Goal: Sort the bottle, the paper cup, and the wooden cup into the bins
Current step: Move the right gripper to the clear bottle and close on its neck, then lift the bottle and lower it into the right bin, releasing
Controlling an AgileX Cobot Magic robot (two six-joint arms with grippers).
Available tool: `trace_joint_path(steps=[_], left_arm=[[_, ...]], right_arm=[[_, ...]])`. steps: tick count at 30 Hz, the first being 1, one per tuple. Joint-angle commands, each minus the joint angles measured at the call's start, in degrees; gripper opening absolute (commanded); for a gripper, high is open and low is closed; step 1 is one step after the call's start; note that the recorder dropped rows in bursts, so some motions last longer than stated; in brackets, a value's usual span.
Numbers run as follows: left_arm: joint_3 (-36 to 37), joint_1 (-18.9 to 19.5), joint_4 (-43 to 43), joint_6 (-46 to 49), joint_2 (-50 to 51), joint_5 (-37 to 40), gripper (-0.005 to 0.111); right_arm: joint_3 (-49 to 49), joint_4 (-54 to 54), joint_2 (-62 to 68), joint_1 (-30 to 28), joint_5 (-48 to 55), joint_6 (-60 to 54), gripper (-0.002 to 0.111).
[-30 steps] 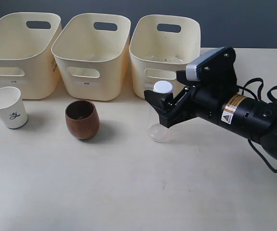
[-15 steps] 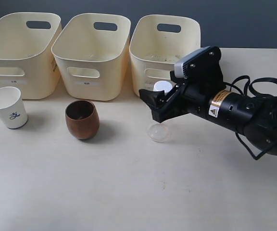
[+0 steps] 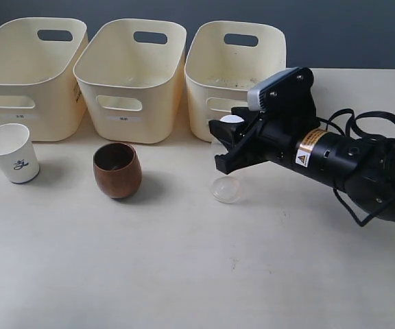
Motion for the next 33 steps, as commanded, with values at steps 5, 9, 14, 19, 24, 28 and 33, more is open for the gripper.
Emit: trace_joint_path(steps=[5,9,14,19,24,28,33], left_arm=[[-0.17,-0.03,0.04,-0.16,0.19,-0.76,0.000],[-0.17,-0.03,0.04,-0.16,0.19,-0.76,0.000],[-0.17,-0.03,0.04,-0.16,0.19,-0.76,0.000],[-0.17,-0.03,0.04,-0.16,0.19,-0.76,0.000],[-0.17,-0.03,0.04,-0.16,0.19,-0.76,0.000],[-0.17,-0.03,0.04,-0.16,0.19,-0.76,0.000],[-0.17,-0.03,0.04,-0.16,0.19,-0.76,0.000]], right_arm=[[-0.37,-1.10,-1.75,0.04,-2.61,-0.20,0.001],[-0.48,1.51,-6.83,0.04,-3.15,-0.20,0.001],[-5.95,1.63,-14.26,0.04,8.52,0.19,0.001],[-16.62,1.74,-17.62,0.04,22.49,0.61,0.001],[-27.62,3.11,-15.25,-0.10,28.43,0.55,0.001],[-33.79,2.49,-10.21,-1.13,28.85,0.00,0.001],[-38.30,3.16,-1.12,-3.42,26.88,0.00,0.001]])
